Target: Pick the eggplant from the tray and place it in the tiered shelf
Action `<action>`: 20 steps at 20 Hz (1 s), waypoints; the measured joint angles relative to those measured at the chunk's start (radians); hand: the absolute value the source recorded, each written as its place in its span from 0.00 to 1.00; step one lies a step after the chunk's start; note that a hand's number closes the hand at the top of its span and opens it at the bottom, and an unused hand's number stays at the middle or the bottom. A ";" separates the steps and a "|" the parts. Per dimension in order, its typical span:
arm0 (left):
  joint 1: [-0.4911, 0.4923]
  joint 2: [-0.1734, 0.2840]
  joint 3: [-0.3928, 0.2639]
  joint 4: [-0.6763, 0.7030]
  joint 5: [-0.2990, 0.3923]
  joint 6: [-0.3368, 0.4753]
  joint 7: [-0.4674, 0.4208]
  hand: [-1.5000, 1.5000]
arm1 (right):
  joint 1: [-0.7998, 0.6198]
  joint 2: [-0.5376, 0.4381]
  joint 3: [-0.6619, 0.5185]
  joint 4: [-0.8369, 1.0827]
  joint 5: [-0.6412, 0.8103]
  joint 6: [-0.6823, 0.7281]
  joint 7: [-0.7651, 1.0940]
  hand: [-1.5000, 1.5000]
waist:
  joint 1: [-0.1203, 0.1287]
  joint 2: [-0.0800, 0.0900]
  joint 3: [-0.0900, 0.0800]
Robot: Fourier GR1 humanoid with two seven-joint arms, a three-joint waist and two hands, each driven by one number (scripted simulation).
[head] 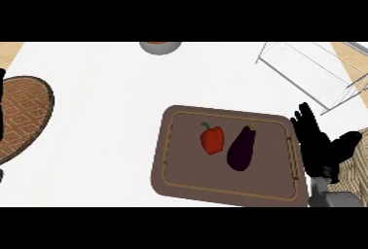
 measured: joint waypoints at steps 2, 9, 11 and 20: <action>0.003 -0.014 -0.037 0.005 -0.024 -0.018 0.004 0.50 | -0.007 -0.005 -0.008 -0.022 0.024 -0.047 0.044 0.00 | 0.003 -0.011 -0.004; 0.023 -0.070 -0.221 0.018 -0.097 -0.069 0.040 0.50 | -0.050 0.006 -0.112 -0.088 0.064 -0.277 0.141 1.00 | -0.056 -0.026 -0.007; 0.028 -0.077 -0.248 0.017 -0.106 -0.082 0.039 0.50 | 0.013 -0.065 -0.106 -0.016 0.182 -0.345 0.154 1.00 | -0.057 -0.008 -0.016; -0.002 -0.170 -0.375 0.062 -0.175 -0.094 0.063 0.50 | 0.180 0.078 -0.067 -0.102 0.518 -0.794 0.104 0.00 | -0.022 -0.024 -0.011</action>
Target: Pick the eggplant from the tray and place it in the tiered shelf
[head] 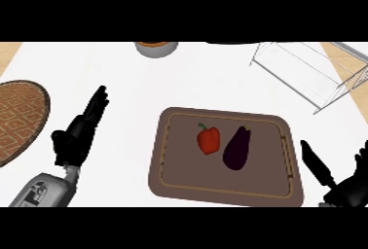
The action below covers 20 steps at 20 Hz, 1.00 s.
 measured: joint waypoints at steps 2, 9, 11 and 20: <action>-0.011 -0.017 -0.009 0.014 -0.016 -0.003 0.000 0.50 | 0.055 0.028 0.052 -0.090 0.048 -0.002 0.024 0.00 | 0.009 -0.002 0.000; -0.028 -0.042 -0.023 0.016 -0.036 -0.017 0.012 0.50 | 0.090 -0.050 0.166 -0.224 0.261 0.170 0.360 0.00 | 0.037 0.000 -0.001; -0.032 -0.044 -0.023 0.017 -0.040 -0.019 0.018 0.50 | 0.063 -0.081 0.168 -0.269 0.317 0.252 0.481 0.00 | 0.042 0.000 -0.002; -0.043 -0.062 -0.020 0.053 -0.055 -0.032 -0.007 0.50 | -0.107 -0.146 0.252 -0.363 0.456 0.671 0.919 0.00 | 0.059 0.001 -0.004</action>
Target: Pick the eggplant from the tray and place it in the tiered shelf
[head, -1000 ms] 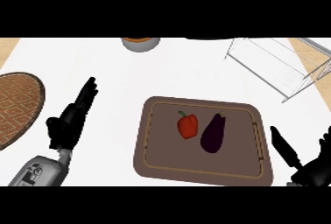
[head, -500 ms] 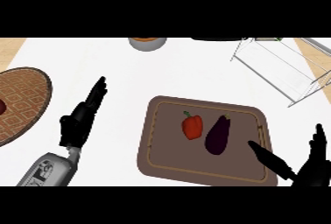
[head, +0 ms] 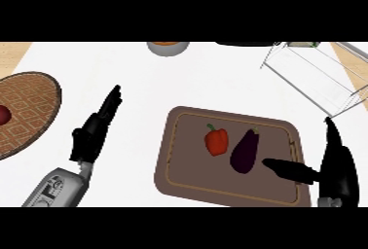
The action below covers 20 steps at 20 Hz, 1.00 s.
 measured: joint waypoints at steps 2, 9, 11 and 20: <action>-0.006 -0.003 -0.001 0.001 -0.002 -0.003 0.001 0.50 | -0.044 -0.012 0.016 0.001 -0.005 0.085 0.053 0.00 | 0.005 0.000 0.000; -0.012 -0.014 0.005 0.020 -0.007 -0.007 -0.002 0.50 | -0.194 0.011 0.031 0.057 -0.016 0.268 0.150 0.00 | 0.005 -0.001 0.001; -0.008 -0.022 0.002 0.019 -0.014 0.001 -0.001 0.50 | -0.221 0.048 0.031 0.067 0.002 0.304 0.155 0.00 | 0.000 -0.003 0.001; -0.004 -0.018 0.023 0.005 -0.014 -0.010 0.015 0.50 | -0.367 0.187 -0.034 0.180 0.122 0.431 0.156 0.00 | -0.010 -0.006 0.003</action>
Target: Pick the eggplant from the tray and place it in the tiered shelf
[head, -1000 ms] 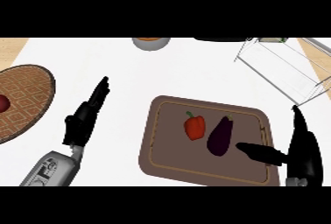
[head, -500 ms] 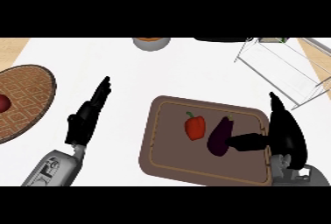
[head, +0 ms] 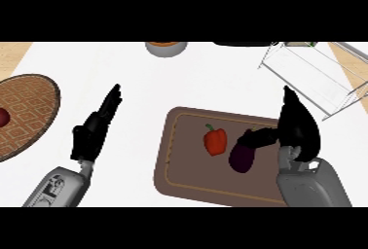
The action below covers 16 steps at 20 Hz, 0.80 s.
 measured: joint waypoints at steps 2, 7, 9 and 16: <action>0.007 -0.002 0.006 0.007 0.002 -0.006 -0.011 0.50 | -0.009 0.041 -0.004 0.017 0.046 0.015 0.001 0.00 | -0.003 0.000 0.000; 0.019 -0.002 0.009 -0.009 -0.009 -0.005 -0.006 0.50 | -0.041 0.100 -0.037 0.049 0.107 0.051 0.004 0.00 | -0.005 -0.001 0.002; 0.024 -0.008 0.007 -0.005 -0.014 -0.006 -0.009 0.50 | -0.043 0.109 -0.036 0.057 0.116 0.059 0.004 0.00 | -0.006 -0.001 0.002; 0.028 -0.010 0.023 -0.013 -0.020 -0.016 -0.009 0.50 | -0.054 0.121 -0.056 0.095 0.122 0.070 0.007 0.00 | -0.005 0.000 0.002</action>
